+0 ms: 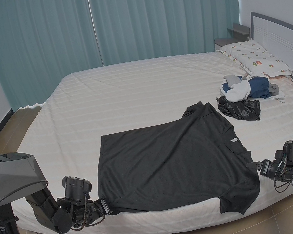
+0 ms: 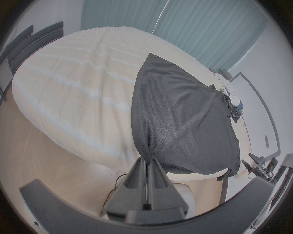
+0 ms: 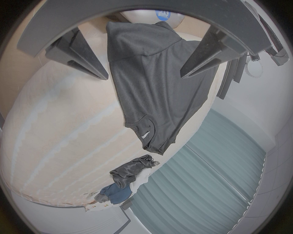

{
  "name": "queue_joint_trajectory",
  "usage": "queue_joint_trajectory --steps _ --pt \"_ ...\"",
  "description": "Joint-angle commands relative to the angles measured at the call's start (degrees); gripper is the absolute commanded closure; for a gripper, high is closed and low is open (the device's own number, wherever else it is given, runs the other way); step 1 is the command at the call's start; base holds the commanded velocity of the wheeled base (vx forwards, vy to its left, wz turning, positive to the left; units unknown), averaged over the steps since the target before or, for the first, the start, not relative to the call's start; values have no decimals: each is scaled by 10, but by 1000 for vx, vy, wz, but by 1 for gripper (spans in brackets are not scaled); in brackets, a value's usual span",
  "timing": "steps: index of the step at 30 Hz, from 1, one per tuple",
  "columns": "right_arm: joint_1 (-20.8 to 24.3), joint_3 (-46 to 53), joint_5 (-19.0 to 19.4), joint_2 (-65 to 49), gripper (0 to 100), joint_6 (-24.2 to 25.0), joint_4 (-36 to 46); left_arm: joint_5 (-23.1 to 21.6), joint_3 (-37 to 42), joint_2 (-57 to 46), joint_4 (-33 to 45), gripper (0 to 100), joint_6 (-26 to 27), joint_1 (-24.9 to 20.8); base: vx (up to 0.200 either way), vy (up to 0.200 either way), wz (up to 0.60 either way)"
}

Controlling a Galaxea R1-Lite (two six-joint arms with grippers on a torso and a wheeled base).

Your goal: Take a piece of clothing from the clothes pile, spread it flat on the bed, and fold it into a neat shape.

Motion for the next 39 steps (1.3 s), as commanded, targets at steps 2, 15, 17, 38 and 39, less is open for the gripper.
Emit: queue_joint_trajectory --steps 2,15,17,38,39 --pt "4 -46 2 39 0 0 11 -5 -2 -3 0 100 -32 1 0 0 0" --pt "3 -121 -1 46 100 -1 92 -9 -1 -2 0 100 -41 4 0 0 0" --pt "0 -132 -3 42 100 -1 92 -9 0 -2 0 100 -42 4 0 0 0" --pt "0 -291 -4 47 0 0 185 -22 -9 2 0 100 -98 15 0 0 0" --pt "0 -289 -4 46 0 0 185 -22 -9 2 0 100 -98 17 0 0 0"
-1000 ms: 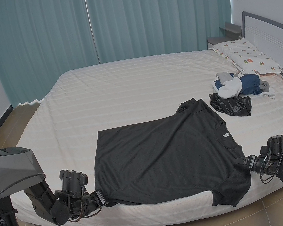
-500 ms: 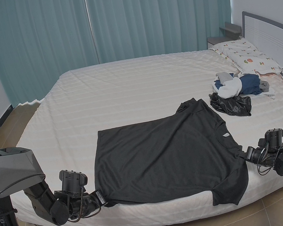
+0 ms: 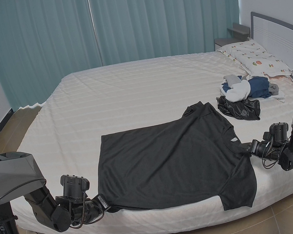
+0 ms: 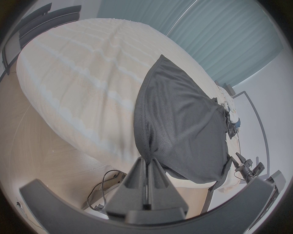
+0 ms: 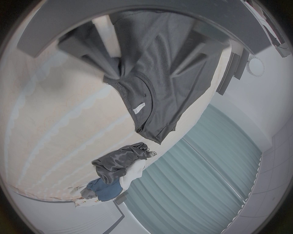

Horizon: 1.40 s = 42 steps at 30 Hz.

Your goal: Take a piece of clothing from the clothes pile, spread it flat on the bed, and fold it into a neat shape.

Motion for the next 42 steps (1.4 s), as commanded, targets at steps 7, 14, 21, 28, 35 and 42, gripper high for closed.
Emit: queue_joint_trajectory --steps 7,14,21,28,35,42 --pt "-38 51 4 -26 0 -13 -2 0 0 2 0 100 0 8 0 0 0" --pt "-62 173 72 -60 0 -89 -9 0 0 2 0 100 0 8 0 0 0" --pt "-32 237 104 -47 0 -129 -45 0 1 1 0 100 -1 9 0 0 0" --pt "-12 237 102 -17 0 -132 -45 0 2 2 0 100 0 9 0 0 0" --pt "-12 237 103 -5 0 -167 -49 0 1 2 0 100 0 8 0 0 0" --pt "-12 237 103 6 0 -202 -52 1 2 2 0 100 0 8 0 0 0"
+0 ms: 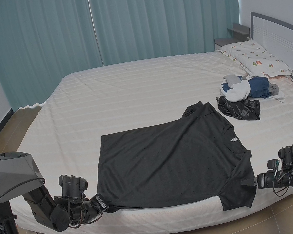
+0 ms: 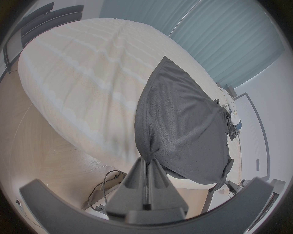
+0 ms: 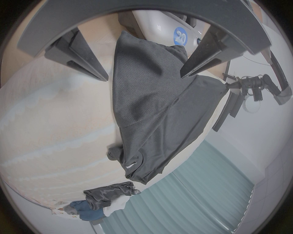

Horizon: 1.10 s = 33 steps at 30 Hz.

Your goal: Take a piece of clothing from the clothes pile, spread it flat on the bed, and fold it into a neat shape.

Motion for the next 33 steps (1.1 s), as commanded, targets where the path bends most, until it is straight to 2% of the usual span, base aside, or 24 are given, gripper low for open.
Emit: queue_joint_trajectory --steps 1,2,3,9,19,30,33 --pt "0 -2 -1 19 0 -11 -8 0 0 1 0 100 0 -1 0 0 0" --pt "0 -1 -3 21 0 -11 -16 0 0 1 -1 100 0 -1 0 0 0" --pt "0 -1 -5 27 100 -11 -24 1 1 1 -1 100 0 -1 0 0 0" --pt "-6 19 -7 38 100 -11 -74 0 2 1 -1 100 0 -1 0 0 0" --pt "-34 51 -4 12 100 -13 -76 3 5 -6 -1 100 1 2 0 0 0" --pt "-41 119 -1 -31 100 -17 -75 43 12 -9 -1 100 20 4 0 0 0" --pt "-41 149 -1 -48 100 -25 -75 63 25 -9 -1 100 59 4 0 0 0"
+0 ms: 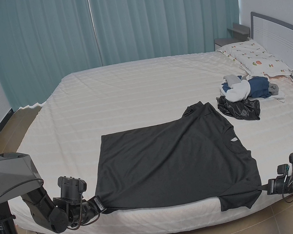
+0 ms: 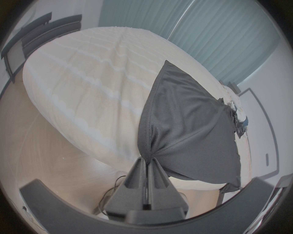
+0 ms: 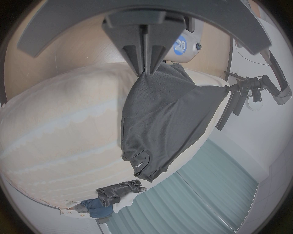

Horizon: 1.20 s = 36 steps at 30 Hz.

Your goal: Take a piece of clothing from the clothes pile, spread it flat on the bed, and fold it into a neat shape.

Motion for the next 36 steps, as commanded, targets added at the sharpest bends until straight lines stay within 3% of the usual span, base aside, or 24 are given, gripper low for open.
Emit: queue_joint_trajectory --steps 1,8,13,17,22,27,33,36 --pt "0 37 0 -29 100 -8 -1 16 13 -2 0 100 20 0 0 0 0" --pt "-3 56 3 -44 100 -34 4 30 31 -9 2 100 42 -3 0 0 0" --pt "-4 56 3 -76 100 -52 70 31 42 -4 2 100 66 -4 0 0 0" --pt "-7 56 4 -98 100 -105 143 32 60 -10 6 100 92 -4 0 0 0" --pt "-6 56 4 -126 100 -114 186 71 74 -5 7 100 123 -8 0 0 0" --pt "-7 56 3 -144 100 -120 204 81 87 -10 13 100 134 -18 0 0 0" --pt "-14 56 3 -146 100 -125 219 80 84 -49 111 100 147 -31 0 0 0" --pt "-14 56 3 -152 100 -132 234 77 75 -60 120 100 143 -31 0 0 0"
